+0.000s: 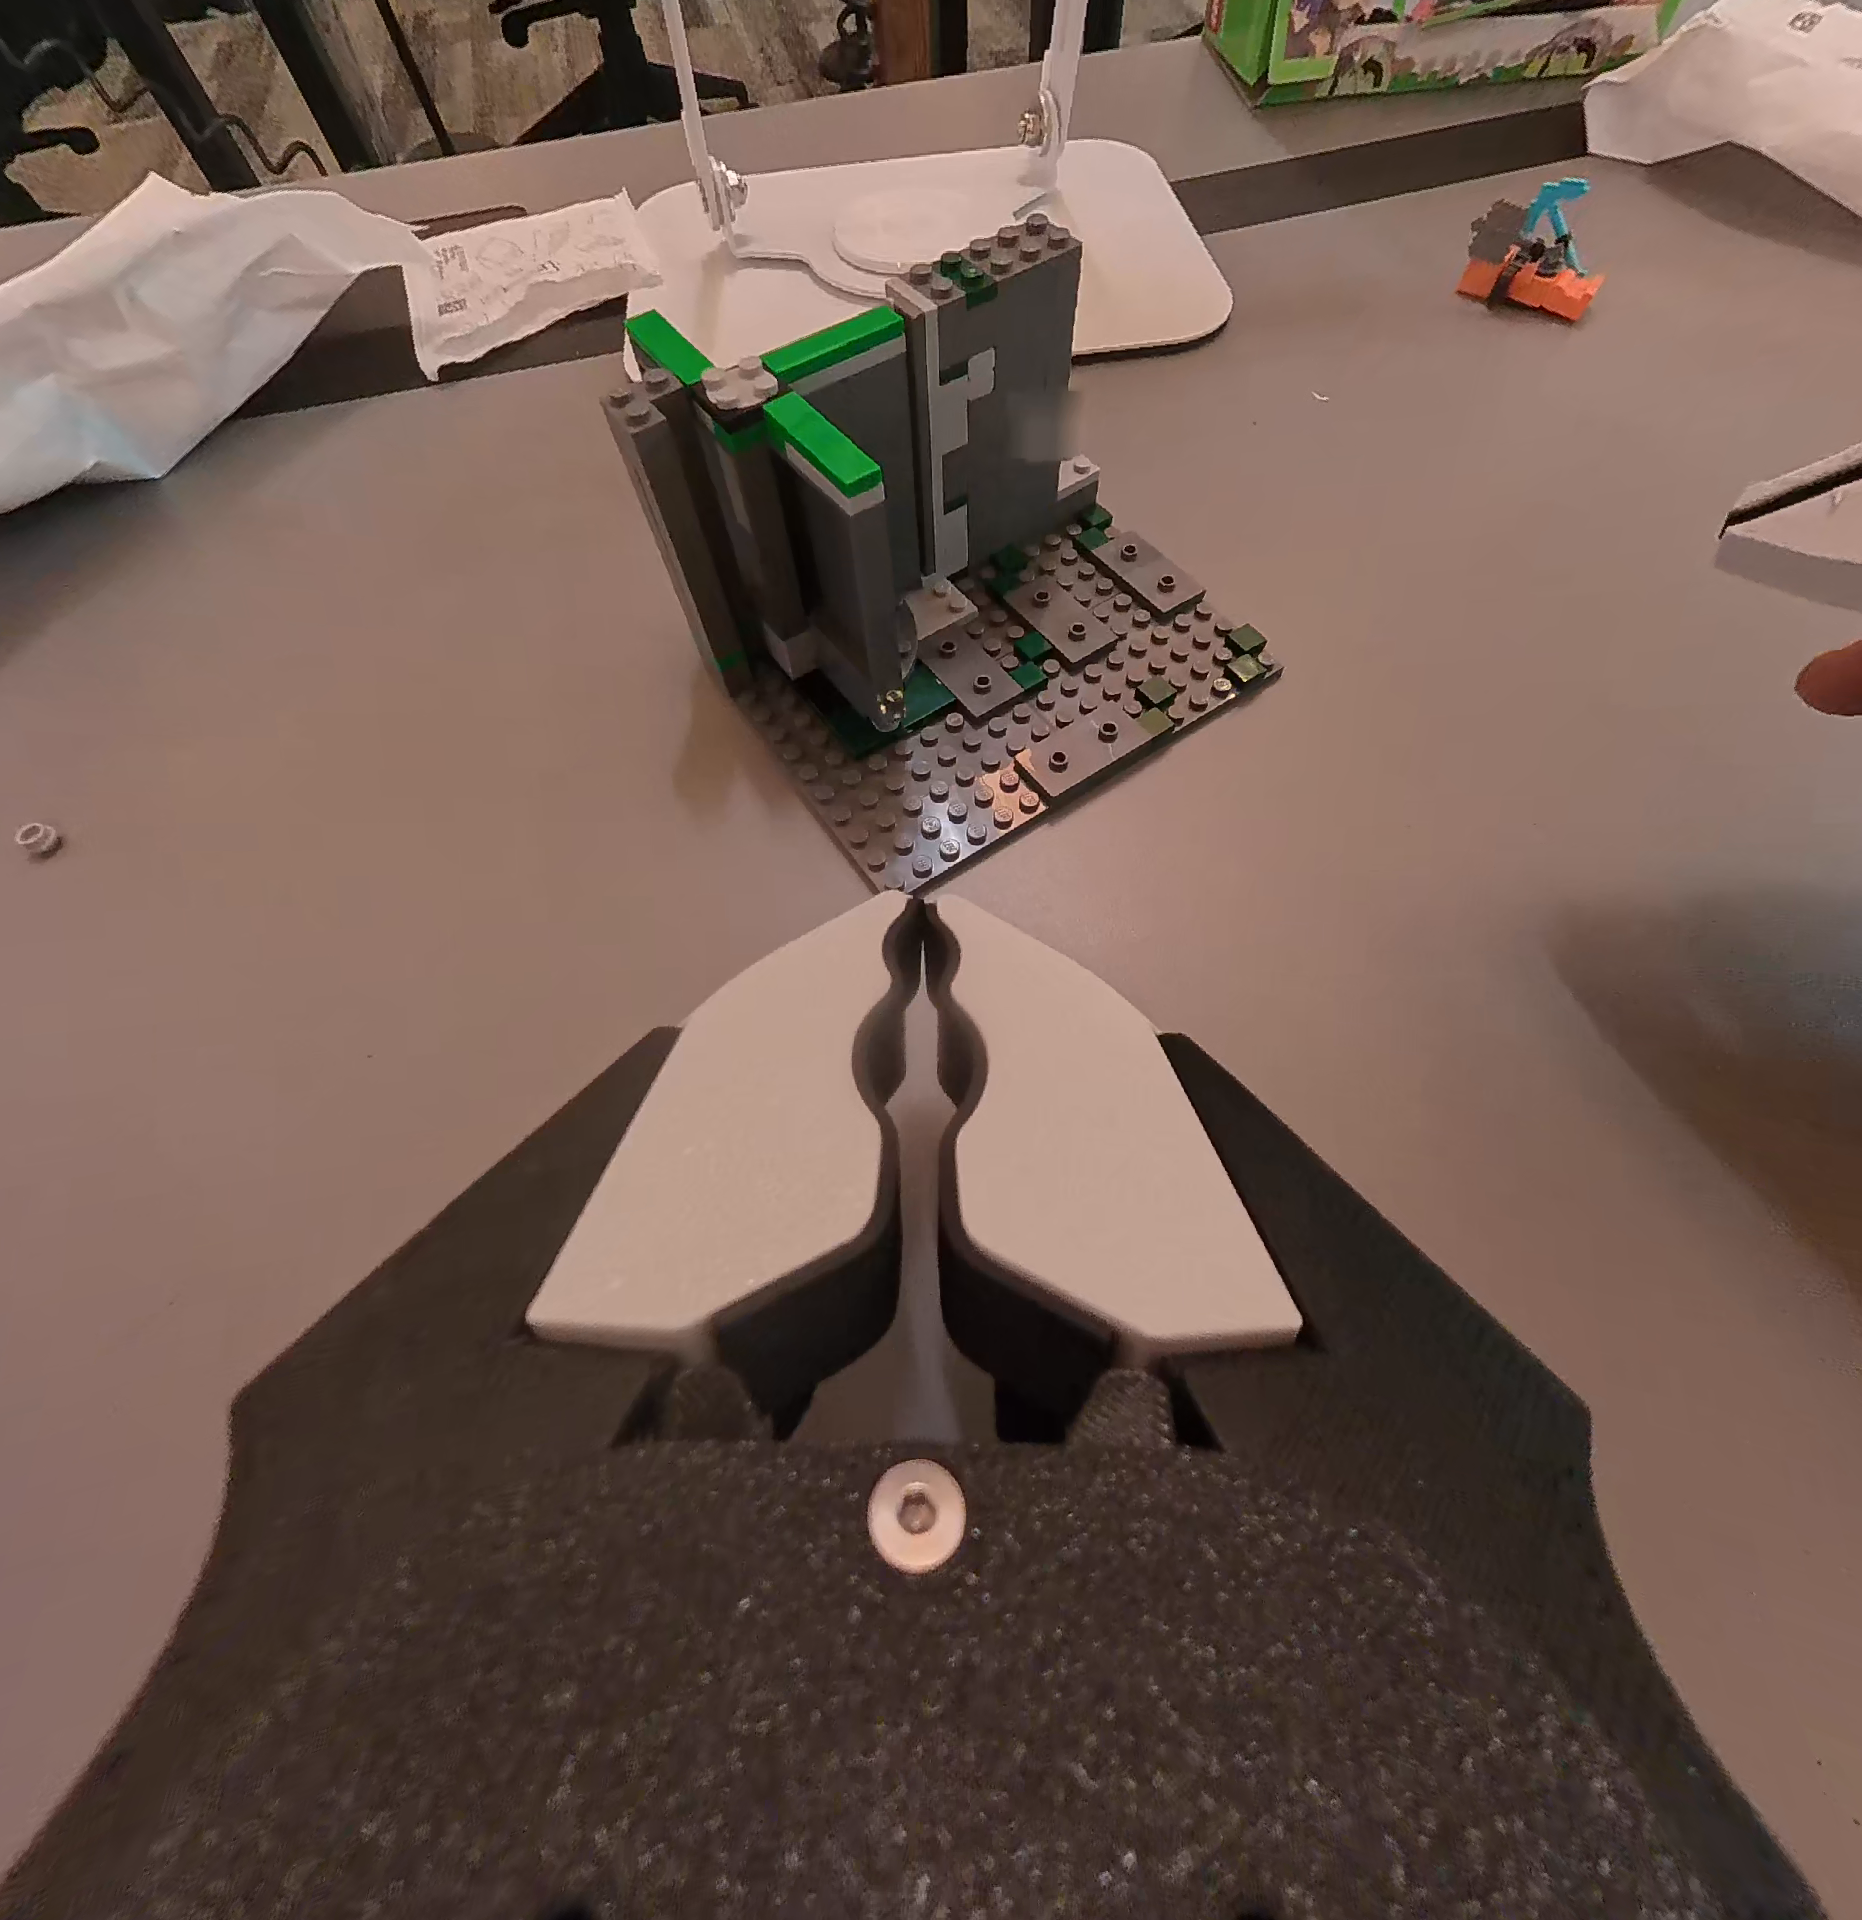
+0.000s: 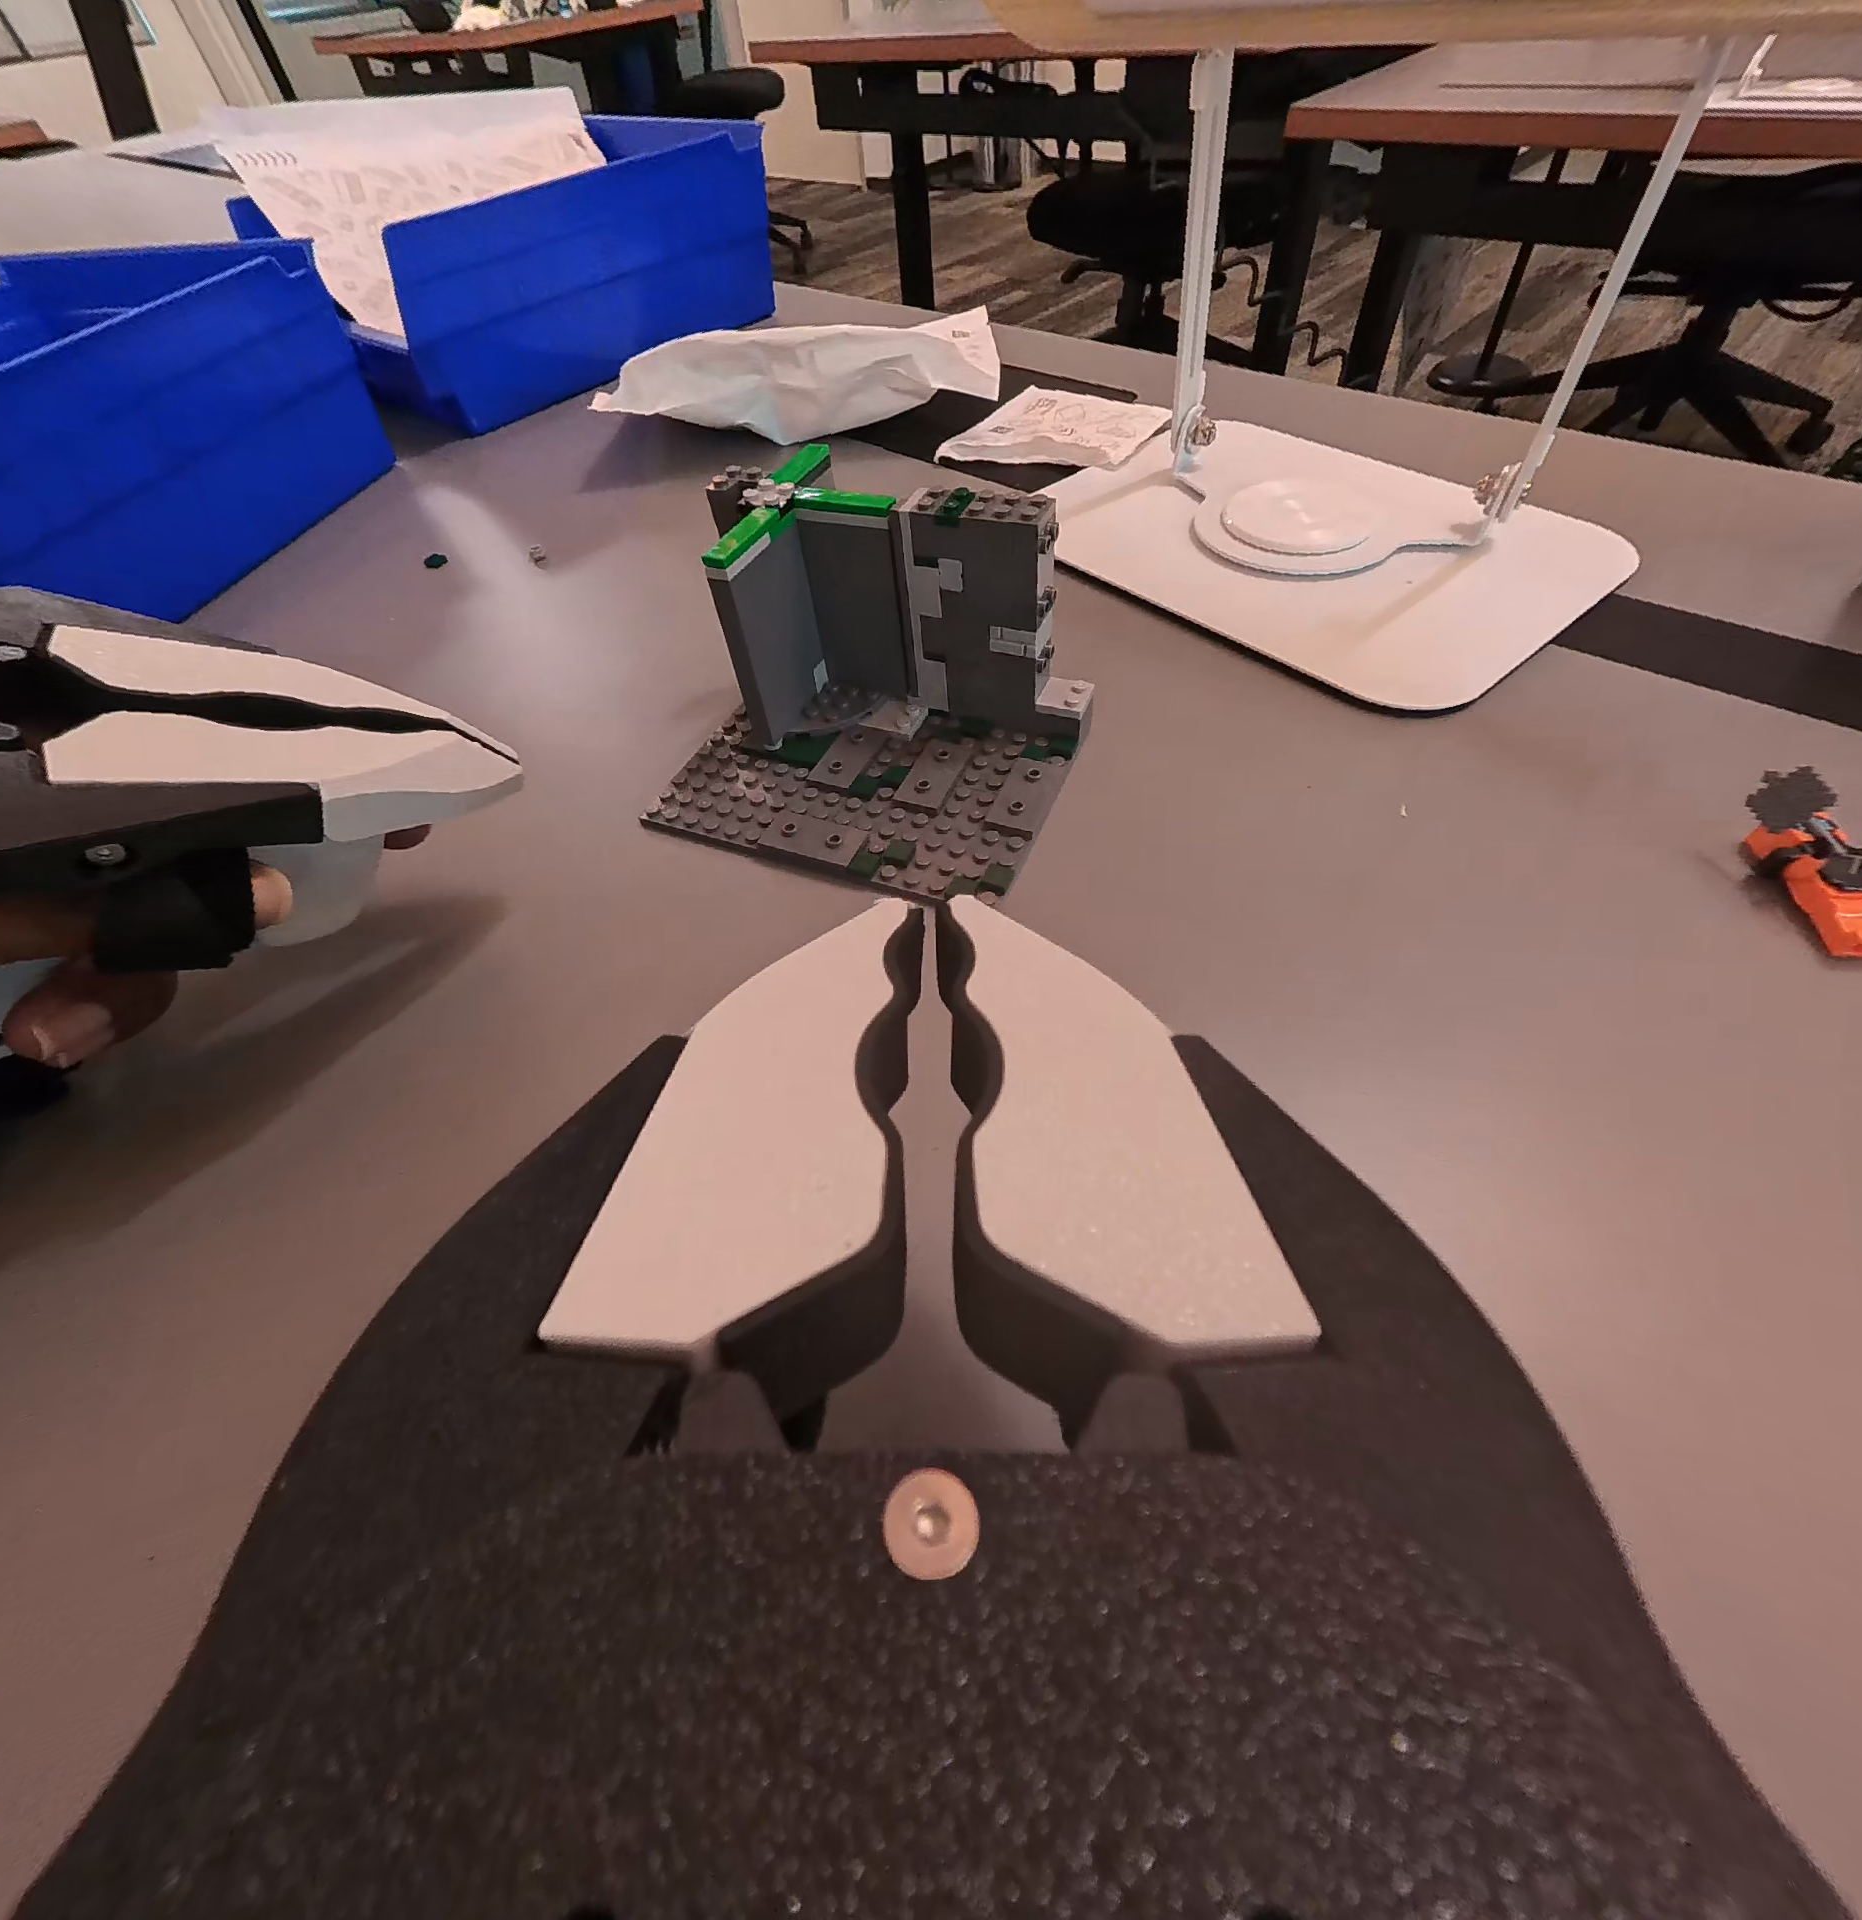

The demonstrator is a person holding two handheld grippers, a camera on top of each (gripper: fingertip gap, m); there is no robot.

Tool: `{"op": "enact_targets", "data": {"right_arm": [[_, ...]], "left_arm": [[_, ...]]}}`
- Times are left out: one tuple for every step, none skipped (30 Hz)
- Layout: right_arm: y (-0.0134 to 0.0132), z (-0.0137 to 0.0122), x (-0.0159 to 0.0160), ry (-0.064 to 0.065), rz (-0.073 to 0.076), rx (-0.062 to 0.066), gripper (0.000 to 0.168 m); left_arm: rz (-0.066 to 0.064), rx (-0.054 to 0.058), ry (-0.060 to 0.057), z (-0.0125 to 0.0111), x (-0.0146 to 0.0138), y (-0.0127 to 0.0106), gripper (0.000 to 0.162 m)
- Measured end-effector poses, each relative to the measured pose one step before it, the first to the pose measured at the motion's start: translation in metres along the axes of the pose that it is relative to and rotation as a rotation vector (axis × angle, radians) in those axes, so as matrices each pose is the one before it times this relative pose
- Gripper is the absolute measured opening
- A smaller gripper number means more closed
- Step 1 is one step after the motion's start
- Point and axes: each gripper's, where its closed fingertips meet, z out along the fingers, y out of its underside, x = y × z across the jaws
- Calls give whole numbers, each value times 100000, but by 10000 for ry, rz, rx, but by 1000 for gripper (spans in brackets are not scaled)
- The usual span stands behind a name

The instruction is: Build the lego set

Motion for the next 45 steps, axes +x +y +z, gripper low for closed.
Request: {"op": "enact_targets", "data": {"right_arm": [[21, 8, -32, -21, 4, -12, 2], [44, 14, -46, -34, 0, -26, 2], [92, 45, -90, -56, -1, -51, 2], [138, 67, -98, -63, -1, -72, 2], [148, 81, -106, -55, -14, -75, 2], [149, 81, -97, -45, -28, -74, 2], [117, 70, -86, -31, -37, -61, 2], [77, 55, -72, -21, -37, -37, 2], [32, 18, -69, -21, -34, -22, 2], [17, 2, -47, -19, -30, -14, 2], [4, -2, -11, -7, -17, -2, 2], [-9, -25, 15, -2, -3, 6, 2], [10, -2, 27, -1, 11, -1, 2], [41, 3, 41, -2, 21, -14, 2], [51, 22, 33, -3, 21, -20, 2], [54, 20, 22, -3, 15, -22, 2], [61, 35, 17, -10, 10, -24, 2], [55, 25, 0, -10, 4, -23, 2], [52, 38, -5, -7, -5, -23, 2], [54, 36, 0, -6, -11, -25, 2], [57, 24, 7, -1, -10, -24, 2], [51, 27, 24, 5, -4, -20, 2], [50, 28, 12, -1, 2, -20, 2], [52, 31, 31, 0, 7, -25, 2], [65, 33, 39, 4, 3, -27, 2], [76, 41, 42, 9, 0, -31, 2], [64, 34, 31, 7, 2, -26, 2], [51, 17, 22, 5, 0, -17, 2], [21, 21, 25, 10, -6, -9, 2], [26, 13, 19, 9, -10, -11, 3], [38, 21, 15, 4, -2, -15, 3], [33, 28, 22, 1, 10, -15, 3], [48, 19, 15, -5, 13, -15, 3], [24, 20, 0, -4, 3, -11, 3], [6, 2, -5, -4, -10, -6, 3], [7, 15, -7, -1, -11, -2, 3], [10, 8, -5, 0, -3, -3, 3], [36, 17, 12, 0, 4, -12, 3], [36, 22, 18, 1, 7, -14, 3], [35, 22, 17, 1, 8, -14, 3], [33, 19, 11, 0, 5, -10, 3], [24, 14, 16, 3, 5, -10, 3], [31, 14, 24, 5, 7, -7, 3], [20, 12, 19, 4, 11, -5, 3], [27, 21, 36, 3, 17, -8, 3]], "left_arm": [[20, -5, 8, -3, 20, -30, 0], [31, -4, 12, -19, 11, -79, 0], [18, 7, 22, -27, 3, -164, 0], [25, 23, 30, -43, -30, -294, 0], [68, 54, -21, -29, -162, -409, 0], [111, 88, -90, 5, -313, -527, 0], [111, 64, -88, 72, -382, -545, 0], [56, 63, -47, 108, -380, -597, 0], [23, 111, -13, 109, -341, -714, 0], [71, 132, -54, 146, -373, -800, 0], [130, 120, -111, 179, -426, -818, 0], [161, 131, -119, 222, -403, -851, 0], [128, 121, -90, 271, -370, -818, 0], [75, 84, -25, 317, -271, -768, 0], [37, 89, 2, 320, -241, -763, 0], [49, 109, -3, 334, -228, -800, 0], [92, 84, -6, 360, -216, -777, 0], [109, 90, -19, 379, -236, -798, 0], [91, 93, -18, 400, -254, -798, 0], [41, 84, -2, 415, -276, -795, 0], [12, 89, 7, 433, -290, -791, 0], [25, 81, -13, 443, -297, -776, 0], [19, 65, 7, 468, -251, -744, 0], [-27, 55, 41, 489, -172, -728, 0], [-9, 57, 5, 484, -212, -707, 0], [9, 55, -25, 479, -227, -697, 0], [-32, 75, -11, 454, -218, -708, 0], [-42, 73, -10, 427, -206, -692, 0], [-18, 72, -20, 421, -205, -681, 0], [-7, 61, -29, 415, -217, -643, 0], [18, 68, -41, 386, -227, -611, 0], [11, 47, -28, 395, -232, -549, 0], [-19, 36, -23, 381, -271, -474, 0], [-44, 46, -36, 366, -322, -468, 0], [-49, 40, -38, 349, -324, -422, 0], [-49, 30, -41, 350, -335, -366, 0], [-28, 39, -62, 332, -340, -356, 0], [5, 30, -60, 331, -332, -318, 0], [-10, 7, -47, 330, -326, -244, 0], [-30, 37, -27, 302, -289, -269, 0], [-26, 38, -4, 278, -258, -243, 0], [-11, 32, -37, 282, -305, -206, 0], [19, 21, -36, 278, -304, -153, 0], [-2, 2, -26, 276, -268, -90, 0], [-8, -21, -18, 262, -234, -22, 0]]}}
